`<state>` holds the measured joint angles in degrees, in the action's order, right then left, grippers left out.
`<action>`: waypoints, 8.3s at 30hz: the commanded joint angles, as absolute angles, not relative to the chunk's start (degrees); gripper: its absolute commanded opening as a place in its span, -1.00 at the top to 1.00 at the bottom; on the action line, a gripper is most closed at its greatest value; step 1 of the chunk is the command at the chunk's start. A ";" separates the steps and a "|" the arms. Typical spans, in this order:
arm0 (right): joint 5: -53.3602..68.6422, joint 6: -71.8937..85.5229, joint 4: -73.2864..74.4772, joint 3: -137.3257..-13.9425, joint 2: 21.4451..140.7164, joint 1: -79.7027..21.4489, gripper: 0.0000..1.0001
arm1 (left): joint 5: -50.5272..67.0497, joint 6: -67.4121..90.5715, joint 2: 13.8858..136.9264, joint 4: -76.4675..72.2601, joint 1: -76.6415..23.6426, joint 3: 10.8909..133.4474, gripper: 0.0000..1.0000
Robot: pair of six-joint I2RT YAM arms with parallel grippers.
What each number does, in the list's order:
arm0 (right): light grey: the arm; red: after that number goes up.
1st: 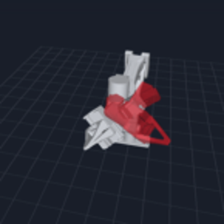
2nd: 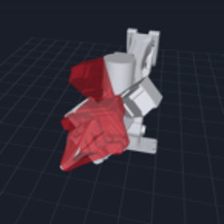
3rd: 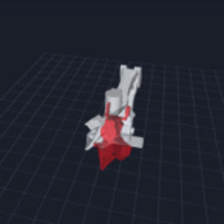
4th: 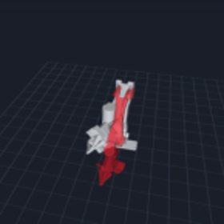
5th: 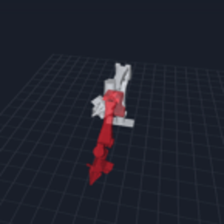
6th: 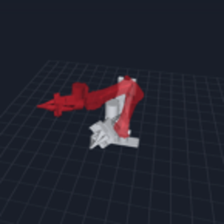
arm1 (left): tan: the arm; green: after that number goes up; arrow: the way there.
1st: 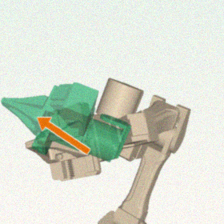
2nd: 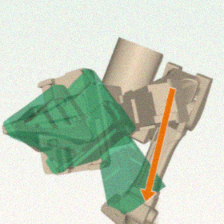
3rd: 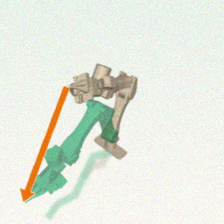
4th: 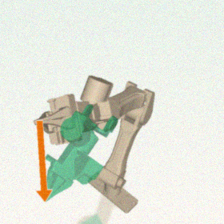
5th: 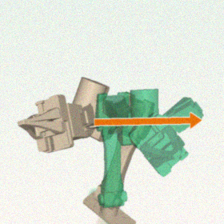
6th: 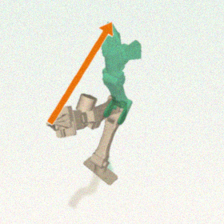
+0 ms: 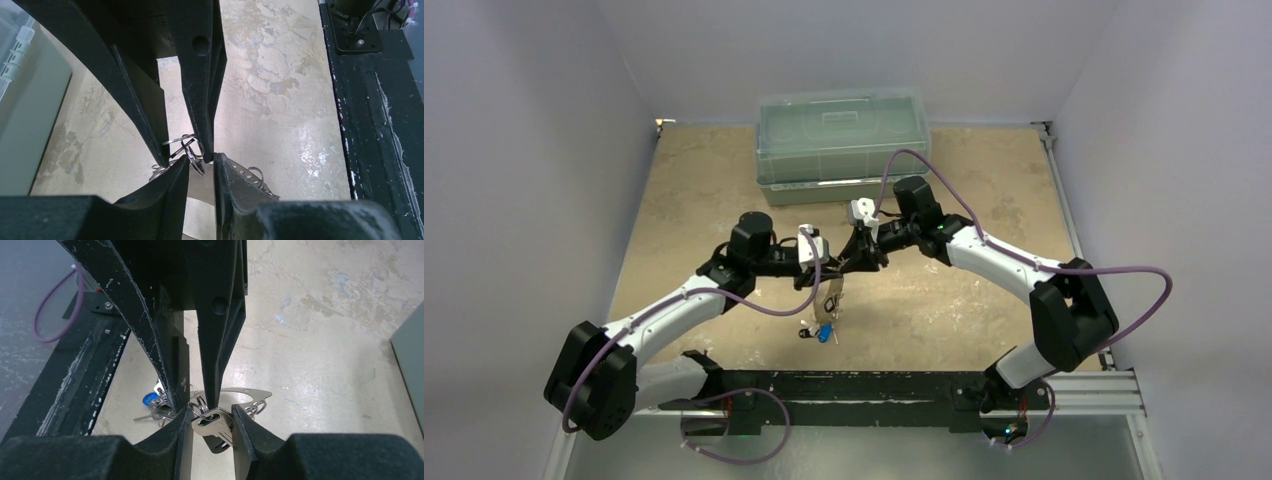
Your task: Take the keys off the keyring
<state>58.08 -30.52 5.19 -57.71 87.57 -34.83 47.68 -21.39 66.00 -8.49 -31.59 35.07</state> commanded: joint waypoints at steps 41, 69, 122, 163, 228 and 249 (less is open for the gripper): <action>65.71 -30.76 0.97 -50.30 84.42 -36.32 -0.17 | 50.36 -56.34 61.50 25.35 -31.82 46.02 1.00; 65.37 -24.16 -17.02 -47.25 89.81 -40.94 -0.17 | 54.05 -64.07 57.76 32.41 -31.90 48.61 1.00; 61.01 -29.10 -2.00 -51.33 85.98 -38.31 1.00 | 45.71 -23.04 56.63 18.41 -26.73 41.28 1.00; 62.75 -23.94 -2.98 -52.38 85.74 -38.32 1.00 | 31.73 -32.83 51.24 -6.75 -42.37 29.16 0.49; 60.71 -28.40 1.80 -52.93 83.65 -38.27 1.00 | 44.63 -32.92 48.31 -3.29 -33.65 27.88 0.27; 61.52 -27.69 1.35 -52.83 84.29 -38.39 1.00 | 34.21 -31.03 50.88 -15.14 -40.11 24.36 0.66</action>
<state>59.09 -28.38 3.25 -52.29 85.10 -38.13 37.19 -30.85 50.28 -10.74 -39.88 24.73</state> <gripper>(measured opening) 0.021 0.177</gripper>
